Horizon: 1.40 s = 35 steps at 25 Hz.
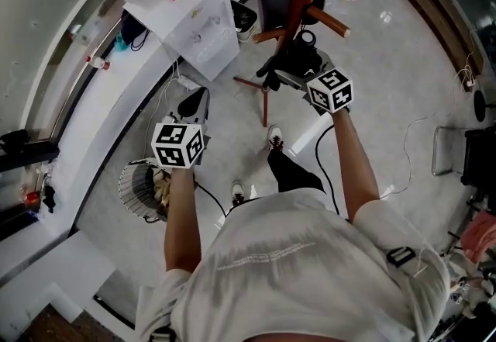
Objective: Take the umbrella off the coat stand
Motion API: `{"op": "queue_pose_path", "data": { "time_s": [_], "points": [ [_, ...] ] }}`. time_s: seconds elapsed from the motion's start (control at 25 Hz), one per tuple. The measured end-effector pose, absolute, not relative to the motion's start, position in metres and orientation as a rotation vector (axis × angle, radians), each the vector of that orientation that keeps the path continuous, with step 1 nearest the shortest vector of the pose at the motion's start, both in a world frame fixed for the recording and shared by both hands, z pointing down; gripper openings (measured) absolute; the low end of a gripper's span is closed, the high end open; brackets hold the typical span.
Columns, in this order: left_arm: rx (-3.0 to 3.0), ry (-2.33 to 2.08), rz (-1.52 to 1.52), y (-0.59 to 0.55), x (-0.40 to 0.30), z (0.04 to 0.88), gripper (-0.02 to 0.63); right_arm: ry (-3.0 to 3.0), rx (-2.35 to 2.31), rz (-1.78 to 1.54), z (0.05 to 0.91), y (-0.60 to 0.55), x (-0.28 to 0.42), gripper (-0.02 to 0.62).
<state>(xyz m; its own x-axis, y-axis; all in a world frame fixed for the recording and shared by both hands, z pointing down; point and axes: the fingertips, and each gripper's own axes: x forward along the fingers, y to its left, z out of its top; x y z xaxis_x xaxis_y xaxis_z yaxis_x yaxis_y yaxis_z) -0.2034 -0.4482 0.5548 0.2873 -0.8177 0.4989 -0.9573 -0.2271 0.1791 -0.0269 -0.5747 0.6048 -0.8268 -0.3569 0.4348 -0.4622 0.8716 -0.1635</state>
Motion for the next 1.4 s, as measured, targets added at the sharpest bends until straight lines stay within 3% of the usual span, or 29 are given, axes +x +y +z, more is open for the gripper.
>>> {"op": "queue_pose_path", "data": {
  "time_s": [0.08, 0.16, 0.24, 1.4],
  "points": [
    [2.101, -1.592, 0.408, -0.448, -0.206, 0.557, 0.015, -2.651, 0.641, 0.386, 0.605, -0.580, -0.027, 0.426],
    [2.095, -1.589, 0.397, -0.446, -0.207, 0.557, 0.015, -2.630, 0.668, 0.366, 0.607, -0.584, -0.025, 0.347],
    [2.093, -1.580, 0.373, -0.444, -0.205, 0.558, 0.015, -2.611, 0.679, 0.361, 0.608, -0.585, -0.024, 0.328],
    [2.292, -1.537, 0.346, -0.407, -0.191, 0.496, 0.015, -2.506, 1.017, 0.353, 0.479, -0.541, 0.031, 0.305]
  ]
}}
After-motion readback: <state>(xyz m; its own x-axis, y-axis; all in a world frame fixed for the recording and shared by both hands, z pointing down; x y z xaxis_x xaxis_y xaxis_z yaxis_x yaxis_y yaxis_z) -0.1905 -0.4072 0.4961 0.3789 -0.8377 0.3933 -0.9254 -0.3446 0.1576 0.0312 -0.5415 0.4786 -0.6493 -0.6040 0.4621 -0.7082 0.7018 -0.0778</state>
